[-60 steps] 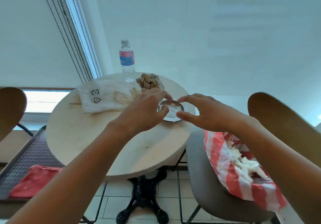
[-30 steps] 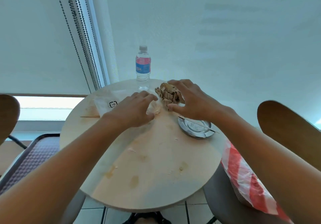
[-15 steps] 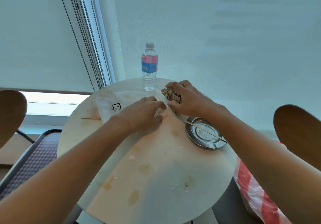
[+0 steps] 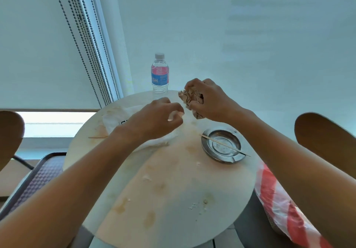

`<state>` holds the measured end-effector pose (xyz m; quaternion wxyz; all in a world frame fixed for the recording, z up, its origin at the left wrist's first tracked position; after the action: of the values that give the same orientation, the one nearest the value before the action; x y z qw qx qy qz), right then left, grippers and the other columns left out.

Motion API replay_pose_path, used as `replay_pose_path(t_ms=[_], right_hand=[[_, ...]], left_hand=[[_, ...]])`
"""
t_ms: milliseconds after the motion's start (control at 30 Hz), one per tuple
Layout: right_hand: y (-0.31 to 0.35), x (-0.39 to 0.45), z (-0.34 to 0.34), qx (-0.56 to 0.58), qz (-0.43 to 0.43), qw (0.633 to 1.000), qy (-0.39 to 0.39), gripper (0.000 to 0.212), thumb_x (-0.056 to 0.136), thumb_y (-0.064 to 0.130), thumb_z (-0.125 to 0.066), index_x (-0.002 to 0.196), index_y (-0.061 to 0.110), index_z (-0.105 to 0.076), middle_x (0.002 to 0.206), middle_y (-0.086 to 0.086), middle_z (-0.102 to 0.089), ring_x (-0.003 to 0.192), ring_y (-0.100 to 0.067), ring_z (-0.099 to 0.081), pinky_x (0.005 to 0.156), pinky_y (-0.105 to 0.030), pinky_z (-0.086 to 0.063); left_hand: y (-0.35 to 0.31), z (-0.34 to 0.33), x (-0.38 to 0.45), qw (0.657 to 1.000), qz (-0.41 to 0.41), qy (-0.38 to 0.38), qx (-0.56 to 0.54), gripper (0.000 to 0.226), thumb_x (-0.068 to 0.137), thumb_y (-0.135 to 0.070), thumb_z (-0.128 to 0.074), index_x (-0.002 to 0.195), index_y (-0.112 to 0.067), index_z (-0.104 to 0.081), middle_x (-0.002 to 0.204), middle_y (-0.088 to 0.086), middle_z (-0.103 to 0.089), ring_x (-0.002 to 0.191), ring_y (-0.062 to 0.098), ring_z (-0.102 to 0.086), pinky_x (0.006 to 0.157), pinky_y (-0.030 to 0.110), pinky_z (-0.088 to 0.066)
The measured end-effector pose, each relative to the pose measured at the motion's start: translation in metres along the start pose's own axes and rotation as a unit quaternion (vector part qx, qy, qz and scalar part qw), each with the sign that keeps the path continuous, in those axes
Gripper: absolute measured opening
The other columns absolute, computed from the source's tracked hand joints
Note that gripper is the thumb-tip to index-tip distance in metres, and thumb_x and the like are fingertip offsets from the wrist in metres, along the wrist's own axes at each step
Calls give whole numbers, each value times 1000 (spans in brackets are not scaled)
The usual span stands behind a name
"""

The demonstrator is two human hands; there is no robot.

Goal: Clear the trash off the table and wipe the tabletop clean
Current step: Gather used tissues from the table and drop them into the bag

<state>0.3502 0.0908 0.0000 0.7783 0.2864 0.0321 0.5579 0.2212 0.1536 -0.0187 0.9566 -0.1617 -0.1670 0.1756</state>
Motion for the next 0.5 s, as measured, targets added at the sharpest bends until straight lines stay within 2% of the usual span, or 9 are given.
replay_pose_path(t_ms=[100, 200, 300, 400, 500], right_hand=[[9, -15, 25, -1, 9, 1000, -24, 43, 90, 27, -68, 129, 33, -54, 117, -4, -48, 102, -21, -54, 80, -26, -42], [10, -39, 49, -11, 2, 999, -44, 43, 89, 27, -69, 128, 35, -54, 117, -3, -49, 101, -18, -54, 76, -17, -40], [3, -70, 73, -30, -18, 997, -64, 43, 87, 26, -67, 126, 38, -54, 117, -1, -49, 100, -16, -55, 73, -10, -40], [-10, -103, 93, -37, -42, 995, -79, 42, 88, 24, -67, 126, 38, -55, 115, -1, -49, 95, -10, -54, 61, -4, -43], [-30, -138, 112, -52, -74, 992, -93, 43, 87, 24, -66, 127, 37, -55, 117, -2, -50, 100, -17, -55, 72, -11, -41]], left_hand=[[-18, 11, -2, 999, -34, -22, -9, 23, 93, -37, -48, 104, -32, -68, 95, -4, -56, 82, 18, -57, 76, 30, -45], [-46, 15, -6, 997, -71, -29, -17, 28, 90, -41, -41, 95, -27, -65, 90, -4, -55, 79, 16, -54, 73, 28, -44], [-81, 10, -9, 994, -105, -11, -37, 32, 84, -45, -33, 85, -25, -59, 85, -4, -53, 76, 16, -53, 71, 31, -47], [-113, -4, -9, 989, -135, 18, -50, 33, 84, -47, -31, 79, -24, -54, 82, -6, -48, 74, 11, -51, 68, 31, -43], [-145, -25, -9, 985, -156, 47, -51, 28, 91, -44, -41, 84, -22, -56, 91, -2, -49, 79, 15, -52, 69, 31, -42]])
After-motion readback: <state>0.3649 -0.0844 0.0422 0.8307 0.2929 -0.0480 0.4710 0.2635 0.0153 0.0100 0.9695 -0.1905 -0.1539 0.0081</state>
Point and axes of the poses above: each hand's wrist, its own x-axis towards the middle knuckle, its own z-axis out of the back of the hand, y = z × x, the point moved 9 cm from there along x, towards the middle knuckle
